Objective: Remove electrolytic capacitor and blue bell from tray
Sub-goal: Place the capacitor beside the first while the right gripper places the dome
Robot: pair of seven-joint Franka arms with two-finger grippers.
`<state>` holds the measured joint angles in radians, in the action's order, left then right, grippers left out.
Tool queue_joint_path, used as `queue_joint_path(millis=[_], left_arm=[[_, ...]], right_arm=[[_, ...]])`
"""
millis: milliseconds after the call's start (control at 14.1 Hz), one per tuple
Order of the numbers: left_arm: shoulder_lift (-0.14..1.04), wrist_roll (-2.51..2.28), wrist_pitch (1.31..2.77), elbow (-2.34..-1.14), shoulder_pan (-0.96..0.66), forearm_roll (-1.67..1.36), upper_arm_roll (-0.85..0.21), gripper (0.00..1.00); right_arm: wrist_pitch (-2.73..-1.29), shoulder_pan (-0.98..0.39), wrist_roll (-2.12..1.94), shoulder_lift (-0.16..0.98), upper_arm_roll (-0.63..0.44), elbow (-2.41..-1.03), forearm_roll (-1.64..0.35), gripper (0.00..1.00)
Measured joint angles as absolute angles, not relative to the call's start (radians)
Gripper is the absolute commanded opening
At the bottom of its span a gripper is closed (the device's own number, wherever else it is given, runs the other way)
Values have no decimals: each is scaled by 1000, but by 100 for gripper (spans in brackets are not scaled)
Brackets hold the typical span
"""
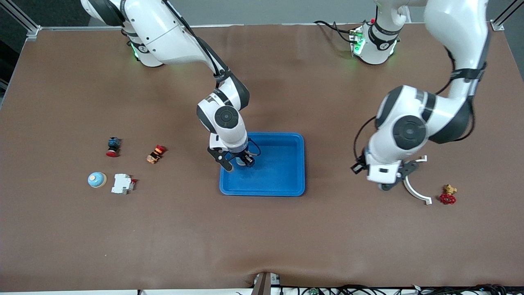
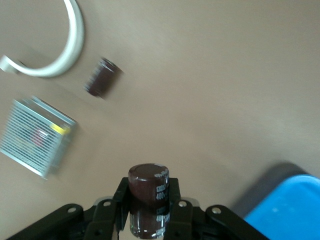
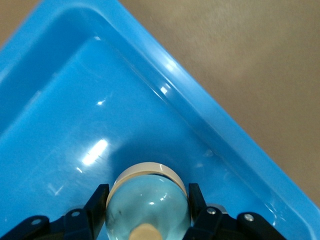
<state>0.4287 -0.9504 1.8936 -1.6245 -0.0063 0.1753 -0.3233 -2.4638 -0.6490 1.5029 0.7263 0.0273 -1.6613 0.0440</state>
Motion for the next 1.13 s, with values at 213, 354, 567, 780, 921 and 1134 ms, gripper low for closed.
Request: queue_joint_path(millis=[213,354,567,780,921,1134], left_arm=[[400,-741,1833,-1627,107,173,-324,3],[383,-572,1814,-1632,189,173,-324,3],[375,-329,1811,-1640,305,173,-323,3],[377,-154,1849,-1653,379,176,-321,3],[392,-103,1899,-1662,404,200,-321,3],[437,-72,1982,-1666,420,224,-321,3]], right_arm=[[-2365,-627,1452,708,20,-1617,44,0],[-2291,-593,1376,685,19,-1586,44,0],[-2209,-500,1190,634,19,-1575,43,0],[-2151,-381,952,594,18,-1575,22,0],[-2119,-297,786,576,18,-1574,7,0],[-2088,-193,576,568,18,-1574,3,0]])
